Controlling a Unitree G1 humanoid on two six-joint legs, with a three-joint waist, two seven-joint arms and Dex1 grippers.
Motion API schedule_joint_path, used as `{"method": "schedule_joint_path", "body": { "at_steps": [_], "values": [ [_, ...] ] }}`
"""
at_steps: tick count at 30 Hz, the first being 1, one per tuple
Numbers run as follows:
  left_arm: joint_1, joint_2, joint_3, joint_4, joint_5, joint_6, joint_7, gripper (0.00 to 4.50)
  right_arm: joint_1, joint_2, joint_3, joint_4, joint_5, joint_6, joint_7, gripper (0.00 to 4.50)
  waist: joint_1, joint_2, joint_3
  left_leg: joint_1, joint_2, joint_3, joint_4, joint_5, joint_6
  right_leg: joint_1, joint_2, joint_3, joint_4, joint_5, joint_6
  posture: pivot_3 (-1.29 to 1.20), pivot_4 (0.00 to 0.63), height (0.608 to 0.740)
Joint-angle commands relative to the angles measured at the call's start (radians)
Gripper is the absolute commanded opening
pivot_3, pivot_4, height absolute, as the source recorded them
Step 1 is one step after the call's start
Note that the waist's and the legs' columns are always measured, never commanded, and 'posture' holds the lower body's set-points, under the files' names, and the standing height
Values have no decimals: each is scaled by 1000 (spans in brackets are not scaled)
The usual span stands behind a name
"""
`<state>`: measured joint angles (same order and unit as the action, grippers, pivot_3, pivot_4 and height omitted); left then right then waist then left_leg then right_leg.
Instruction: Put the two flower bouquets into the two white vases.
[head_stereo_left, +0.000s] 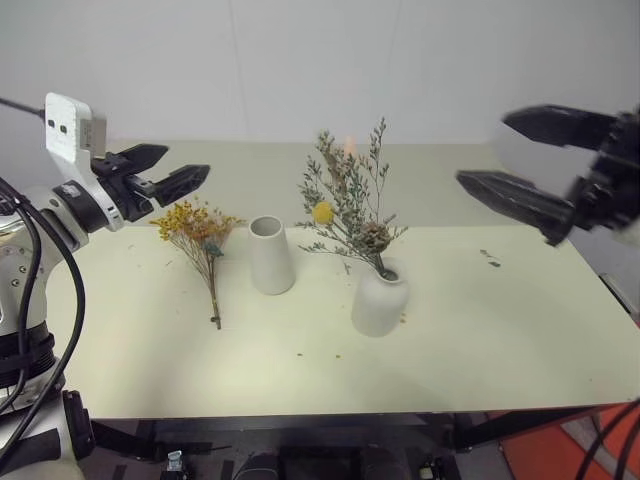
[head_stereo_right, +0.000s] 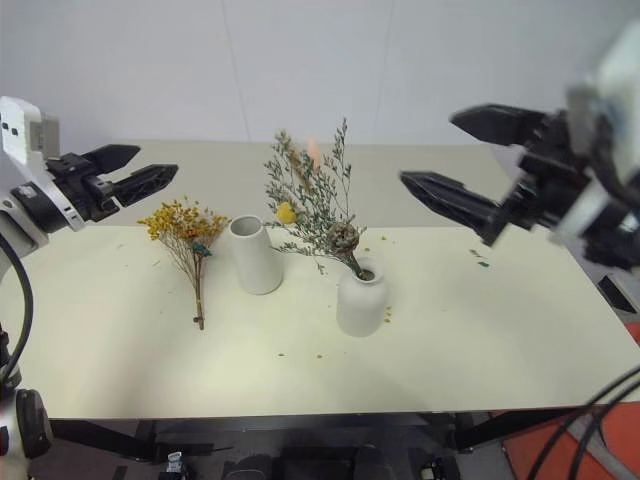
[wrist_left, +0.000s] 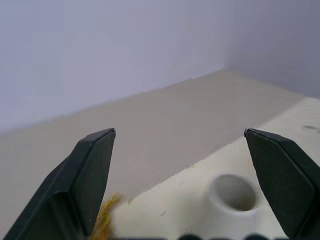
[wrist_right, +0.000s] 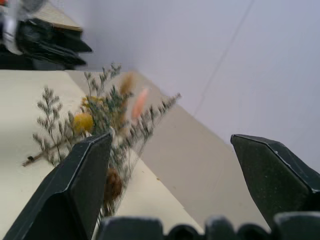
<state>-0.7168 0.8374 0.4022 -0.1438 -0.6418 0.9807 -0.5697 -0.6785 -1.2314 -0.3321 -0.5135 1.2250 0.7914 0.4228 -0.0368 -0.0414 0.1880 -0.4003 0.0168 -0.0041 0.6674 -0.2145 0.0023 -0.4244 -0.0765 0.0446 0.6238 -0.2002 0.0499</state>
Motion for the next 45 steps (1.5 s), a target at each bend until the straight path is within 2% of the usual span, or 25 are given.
{"method": "schedule_joint_path", "body": {
  "at_steps": [1, 4, 6, 9, 12, 15, 19, 24, 30, 33, 35, 37, 45],
  "values": [
    [-65, 17, 7, 30, 20, 147, 127, 4500, -245, 68, 143, 114, -6, 76, -44, 4450, 0, 0, 0, -1, 0, 0, 0, 0, 0, -1, 0, 0, 0, 0, 0, 0, 150, 740],
    [-116, 26, 16, 99, 31, 291, 199, 4500, -426, 176, 227, 164, 0, 130, -42, 4450, -1, 0, 0, -5, 0, 0, 0, 0, 0, -5, 0, 0, 0, 1, 0, 0, 150, 740],
    [-138, 37, 1, 125, 49, 370, 234, 4500, -492, 236, 264, 176, -8, 164, -40, 4450, -1, 0, 0, -7, 0, -1, 0, 0, 0, -7, 1, 0, 1, 2, -3, 0, 150, 740],
    [-154, 42, 24, 155, 66, 467, 268, 4500, -537, 308, 284, 180, -4, 197, -37, 4450, -1, 0, 0, -12, 0, -1, -1, 0, 0, -13, 0, 0, 3, 5, -7, 0, 150, 740],
    [-200, -10, 62, 198, 104, 587, 330, 4500, -542, 322, 276, 218, -22, 225, 14, 4450, 6, 0, 0, -16, -1, -2, -1, 0, 0, -16, 0, -1, 3, 6, -8, 0, 150, 740],
    [-202, -68, 80, 229, 128, 632, 374, 4500, -546, 312, 277, 241, -32, 244, 98, 4450, 19, 0, 0, -15, -1, -2, 0, 0, 0, -15, -1, -1, 3, 6, -7, 0, 150, 740],
    [-213, -134, 69, 256, 108, 634, 431, 4500, -543, 240, 308, 255, -83, 282, 278, 4450, 26, 0, 0, -15, -1, -2, 0, 0, 0, -15, -1, -2, 4, 6, -8, 0, 150, 740],
    [-226, -186, 23, 314, 98, 634, 473, 4500, -512, 98, 379, 214, -223, 215, 582, 4450, 22, 0, 0, -15, -2, -2, 0, 0, 0, -15, -1, -2, 3, 6, -8, 0, 150, 740],
    [-248, -235, -37, 387, 134, 634, 500, 4500, -454, -5, 389, 166, -344, 131, 812, 4450, 19, 0, 0, -15, -1, -2, 0, 0, -1, -16, 0, -2, 4, 6, -7, 0, 150, 740],
    [-254, -260, -30, 421, 153, 634, 501, 4500, -422, -26, 372, 145, -372, 112, 854, 4450, 19, -1, 0, -14, -2, -2, 0, 1, -1, -15, 0, -1, 4, 6, -7, 0, 150, 740],
    [-259, -274, -17, 458, 182, 626, 505, 4500, -524, 65, 473, 200, -447, 125, 841, 4450, 11, -1, 0, -14, -2, -2, 1, 1, -1, -15, 0, -1, 4, 6, -7, 0, 150, 740],
    [-262, -281, -24, 488, 202, 606, 499, 4500, -577, 112, 520, 229, -490, 140, 843, 4450, 2, -1, 0, -13, -2, 0, 1, 1, -2, -16, 0, 0, 5, 6, -8, 0, 150, 740],
    [-313, -339, -43, 642, 278, 523, 513, 4500, -591, 121, 539, 234, -552, 155, 907, 4450, 24, -1, 0, -16, -3, -2, 0, 1, -2, -16, -2, -1, 4, 7, -7, 0, 150, 740]
  ]
}}
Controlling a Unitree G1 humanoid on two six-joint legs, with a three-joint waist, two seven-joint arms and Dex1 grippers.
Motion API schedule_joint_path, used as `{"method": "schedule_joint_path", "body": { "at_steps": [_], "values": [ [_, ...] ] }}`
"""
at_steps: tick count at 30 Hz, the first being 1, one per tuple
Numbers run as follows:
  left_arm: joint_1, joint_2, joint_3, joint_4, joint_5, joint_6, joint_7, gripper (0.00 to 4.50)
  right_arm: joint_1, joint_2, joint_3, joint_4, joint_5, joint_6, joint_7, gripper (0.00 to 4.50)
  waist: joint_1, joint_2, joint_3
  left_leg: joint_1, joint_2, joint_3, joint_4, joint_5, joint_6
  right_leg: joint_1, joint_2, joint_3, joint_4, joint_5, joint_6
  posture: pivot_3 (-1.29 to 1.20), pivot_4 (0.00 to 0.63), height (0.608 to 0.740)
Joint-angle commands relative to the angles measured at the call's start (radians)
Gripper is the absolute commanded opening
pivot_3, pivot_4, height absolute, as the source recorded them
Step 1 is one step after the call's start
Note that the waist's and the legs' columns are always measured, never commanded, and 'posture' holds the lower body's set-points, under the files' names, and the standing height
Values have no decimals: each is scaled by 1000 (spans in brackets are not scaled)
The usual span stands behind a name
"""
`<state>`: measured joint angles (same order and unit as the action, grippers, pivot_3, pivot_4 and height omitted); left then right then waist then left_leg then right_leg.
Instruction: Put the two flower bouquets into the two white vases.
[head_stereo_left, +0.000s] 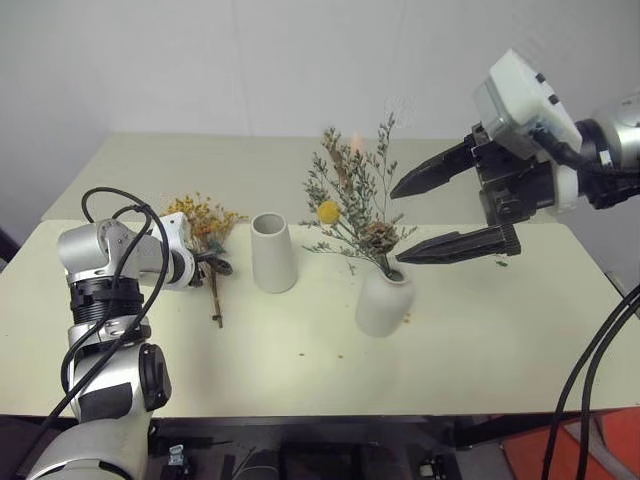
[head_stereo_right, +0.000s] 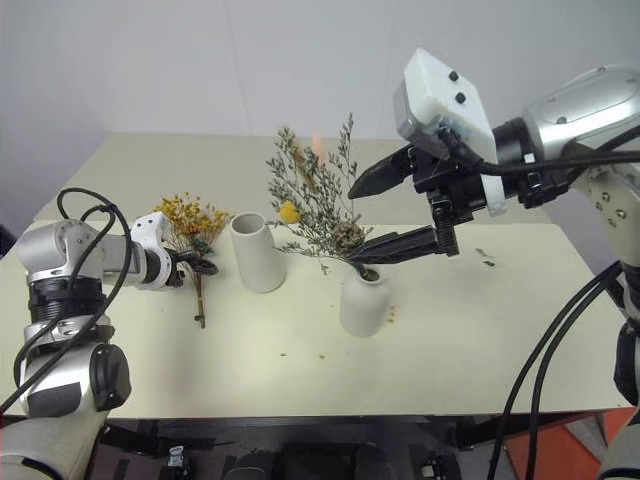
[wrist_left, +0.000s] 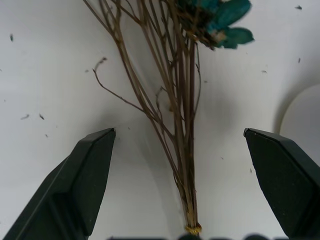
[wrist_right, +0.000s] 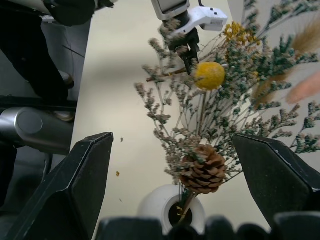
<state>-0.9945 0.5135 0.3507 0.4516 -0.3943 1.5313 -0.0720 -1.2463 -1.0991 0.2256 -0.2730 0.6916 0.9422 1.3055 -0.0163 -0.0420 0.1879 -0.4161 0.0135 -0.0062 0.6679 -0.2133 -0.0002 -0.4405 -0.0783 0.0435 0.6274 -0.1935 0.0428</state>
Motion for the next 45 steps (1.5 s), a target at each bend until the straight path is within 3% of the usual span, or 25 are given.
{"method": "schedule_joint_path", "body": {
  "at_steps": [1, 2, 5, 17, 22, 28, 39, 45],
  "values": [
    [-43, -22, 23, 65, 39, -31, 24, 4500, -22, -12, -20, -8, -23, 6, 30, 4450, 5, 0, 0, 0, 0, 0, 0, 0, 0, 0, 0, 0, 0, 0, 0, 0, 150, 740],
    [-43, -24, 23, 72, 46, -37, 24, 4500, -22, -13, -24, -9, -25, 7, 37, 4450, 6, 0, 0, 0, 0, 0, 0, 0, 0, 0, 0, 0, 1, 0, 0, 0, 150, 740],
    [-41, -31, 32, 101, 57, -53, 18, 3873, -21, -17, -34, -14, -31, 8, 54, 4500, 3, 0, 0, 2, 0, 0, 0, 0, 0, 1, 0, 0, 2, 0, 0, 0, 150, 740],
    [-29, -46, 27, 123, 91, -80, 12, 65, -10, -18, -60, -31, -41, 30, 44, 4500, 6, 0, 0, 3, 0, 0, 0, 0, 0, 2, 0, 0, 2, 0, 0, 0, 150, 740],
    [-16, -56, 11, 80, 104, -114, 18, 27, -4, -24, -79, -27, -44, 34, 37, 4500, 5, 0, 0, 4, 0, 0, 0, 0, 0, 2, 0, 0, 2, 0, 0, 0, 150, 740],
    [6, -12, -13, -32, 81, -127, -53, 27, -121, 9, -109, 65, -4, 151, 10, 4500, 1, 0, 0, 2, 1, 0, 0, 0, -1, 1, 1, 0, 2, 0, 0, 0, 150, 740],
    [-79, 205, 2, -252, -110, -76, -364, 27, -236, 118, -42, 161, -84, 165, -41, 4500, -6, 0, 0, 0, 1, 0, 0, 0, -1, -1, 1, 0, 2, 0, -1, 0, 150, 740],
    [-44, 277, 91, -338, -221, -224, -526, 27, -234, 135, -38, 157, -100, 165, -52, 4500, -5, 1, 0, 0, 1, 0, 0, 0, -1, -1, 1, 0, 1, 0, -1, 0, 150, 740]
  ]
}}
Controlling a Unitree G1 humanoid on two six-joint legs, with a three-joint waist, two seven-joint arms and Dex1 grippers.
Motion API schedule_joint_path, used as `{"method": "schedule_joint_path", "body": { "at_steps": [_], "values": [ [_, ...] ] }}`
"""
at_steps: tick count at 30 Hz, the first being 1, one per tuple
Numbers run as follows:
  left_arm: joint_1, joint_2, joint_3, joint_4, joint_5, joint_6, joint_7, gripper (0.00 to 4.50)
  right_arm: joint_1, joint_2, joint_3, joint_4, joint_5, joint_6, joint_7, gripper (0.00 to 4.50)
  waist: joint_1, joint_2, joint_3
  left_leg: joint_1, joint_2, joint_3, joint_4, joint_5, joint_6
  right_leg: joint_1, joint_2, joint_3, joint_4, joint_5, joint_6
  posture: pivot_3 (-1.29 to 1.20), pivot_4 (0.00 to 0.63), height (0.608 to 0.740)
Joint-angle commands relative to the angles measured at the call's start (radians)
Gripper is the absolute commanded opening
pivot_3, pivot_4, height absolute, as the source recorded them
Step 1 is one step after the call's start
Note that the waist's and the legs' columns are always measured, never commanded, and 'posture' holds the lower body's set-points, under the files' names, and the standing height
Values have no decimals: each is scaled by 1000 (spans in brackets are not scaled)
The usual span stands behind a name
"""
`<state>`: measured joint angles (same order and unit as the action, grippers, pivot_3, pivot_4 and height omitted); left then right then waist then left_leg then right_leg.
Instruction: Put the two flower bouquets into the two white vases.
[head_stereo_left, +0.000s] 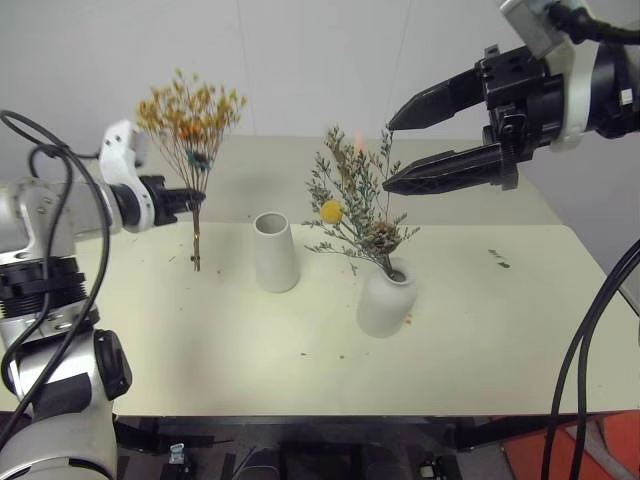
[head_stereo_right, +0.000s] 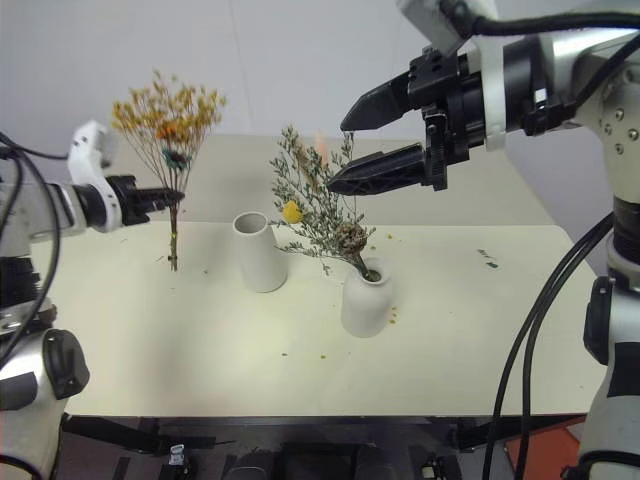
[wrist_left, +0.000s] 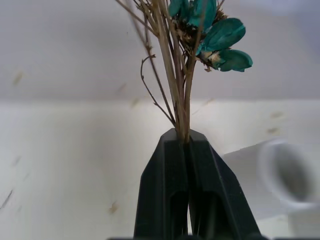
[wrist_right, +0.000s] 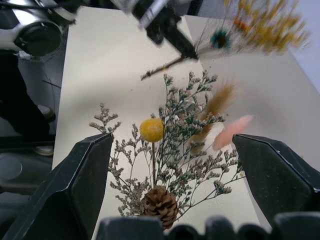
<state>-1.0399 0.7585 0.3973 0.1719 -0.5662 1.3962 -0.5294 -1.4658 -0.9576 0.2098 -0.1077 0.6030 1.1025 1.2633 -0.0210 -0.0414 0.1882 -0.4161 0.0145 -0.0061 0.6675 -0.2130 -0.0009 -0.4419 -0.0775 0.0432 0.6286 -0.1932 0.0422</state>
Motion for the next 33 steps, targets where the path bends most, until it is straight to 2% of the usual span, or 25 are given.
{"method": "schedule_joint_path", "body": {
  "at_steps": [1, 5, 11, 13, 17, 26, 33],
  "values": [
    [10, 33, 55, -73, -56, -132, -85, 27, -13, -4, -23, -11, -11, 6, -12, 4500, 0, 0, 0, 0, 0, 0, 0, 0, 0, 0, 0, 0, 0, 0, 0, 0, 150, 740],
    [20, 33, 60, -82, -94, -265, -178, 27, -9, -4, -30, -22, -7, 15, -17, 4500, 2, 0, 0, 1, 0, 0, 0, 0, 0, 1, 0, 0, 1, 0, 0, 0, 150, 740],
    [35, -86, 82, -18, -149, -571, -340, 27, 8, 1, -43, -53, -3, 32, -50, 4500, 6, 0, 0, 1, 0, 0, 1, 0, 0, 1, 0, 0, 1, 0, 0, 0, 150, 740],
    [57, -122, 59, 5, -131, -707, -416, 27, 16, 5, -47, -62, -1, 36, -65, 4500, 5, 0, 0, 1, 0, 1, 1, 0, 0, 1, 0, 0, 1, 0, 0, 0, 150, 740],
    [38, -161, -2, 122, -106, -851, -540, 27, 47, -1, -64, -96, 3, 42, -94, 4500, 5, 0, 0, 1, 0, 1, 1, 0, 0, 1, 1, 0, 1, 0, 0, 0, 150, 740],
    [-52, -193, -45, 420, -84, -1062, -739, 27, 76, 1, -102, -169, 37, 99, -160, 4500, 3, 0, 0, 0, 0, 1, 1, 0, 0, 1, 1, 0, 1, 0, 0, 0, 150, 740],
    [-79, -245, -76, 507, -59, -1139, -827, 27, 86, -3, -119, -189, 50, 118, -198, 4500, 4, 0, 0, 0, 1, 1, 1, 0, 0, 1, 1, 0, 1, 0, 0, 0, 150, 740]
  ]
}}
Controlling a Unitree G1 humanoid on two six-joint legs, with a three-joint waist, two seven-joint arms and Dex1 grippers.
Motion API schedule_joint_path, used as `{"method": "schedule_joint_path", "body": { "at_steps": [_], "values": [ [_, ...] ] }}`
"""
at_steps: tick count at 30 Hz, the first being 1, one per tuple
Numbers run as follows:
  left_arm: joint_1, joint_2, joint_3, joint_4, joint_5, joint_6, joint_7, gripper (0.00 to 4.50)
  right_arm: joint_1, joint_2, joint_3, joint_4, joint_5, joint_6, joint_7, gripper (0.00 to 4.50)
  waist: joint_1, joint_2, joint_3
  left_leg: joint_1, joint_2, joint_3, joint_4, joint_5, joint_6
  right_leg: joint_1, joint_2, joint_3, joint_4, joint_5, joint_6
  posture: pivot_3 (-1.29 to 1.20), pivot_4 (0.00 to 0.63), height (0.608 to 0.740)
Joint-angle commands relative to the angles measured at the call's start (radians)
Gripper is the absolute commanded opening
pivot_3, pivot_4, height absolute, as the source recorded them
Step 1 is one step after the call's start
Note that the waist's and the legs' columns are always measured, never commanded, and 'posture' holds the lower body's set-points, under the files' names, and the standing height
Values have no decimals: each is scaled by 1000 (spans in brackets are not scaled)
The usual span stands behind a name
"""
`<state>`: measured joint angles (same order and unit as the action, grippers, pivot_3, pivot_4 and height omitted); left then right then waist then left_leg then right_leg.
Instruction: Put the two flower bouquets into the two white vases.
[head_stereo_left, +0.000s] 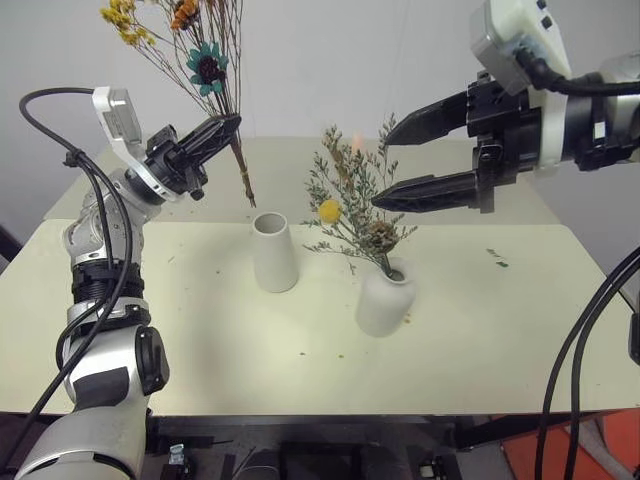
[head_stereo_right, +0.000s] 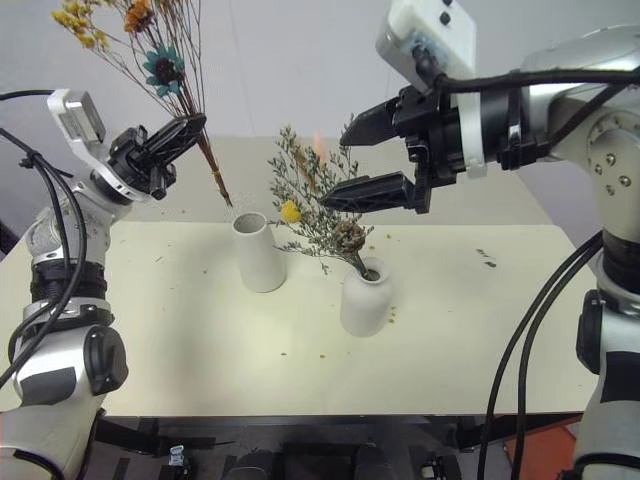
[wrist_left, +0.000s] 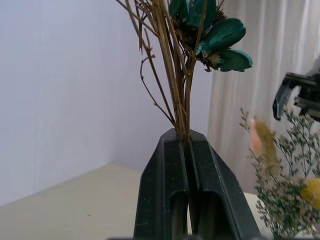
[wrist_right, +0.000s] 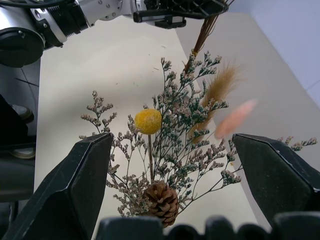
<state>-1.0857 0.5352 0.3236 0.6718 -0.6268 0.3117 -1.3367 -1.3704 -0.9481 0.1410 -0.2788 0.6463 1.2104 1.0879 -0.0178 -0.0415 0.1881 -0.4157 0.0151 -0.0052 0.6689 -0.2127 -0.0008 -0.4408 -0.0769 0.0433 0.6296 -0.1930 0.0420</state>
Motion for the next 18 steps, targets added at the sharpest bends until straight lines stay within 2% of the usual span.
{"method": "schedule_joint_path", "body": {
  "at_steps": [1, 18],
  "values": [
    [-33, -33, 0, 16, 6, -81, -17, 27, -6, -14, -51, -22, 8, 9, -27, 4500, 0, 0, 0, 0, 0, 0, 0, 0, 0, 0, 0, 0, 0, 0, 0, 0, 150, 740],
    [-5, -73, -55, 162, 111, -245, -75, 27, 12, -29, -66, -53, 25, 23, -55, 4500, 0, 0, 0, 0, 0, 0, 0, 0, 0, 0, 0, 0, 0, 0, 0, 0, 150, 740]
  ]
}}
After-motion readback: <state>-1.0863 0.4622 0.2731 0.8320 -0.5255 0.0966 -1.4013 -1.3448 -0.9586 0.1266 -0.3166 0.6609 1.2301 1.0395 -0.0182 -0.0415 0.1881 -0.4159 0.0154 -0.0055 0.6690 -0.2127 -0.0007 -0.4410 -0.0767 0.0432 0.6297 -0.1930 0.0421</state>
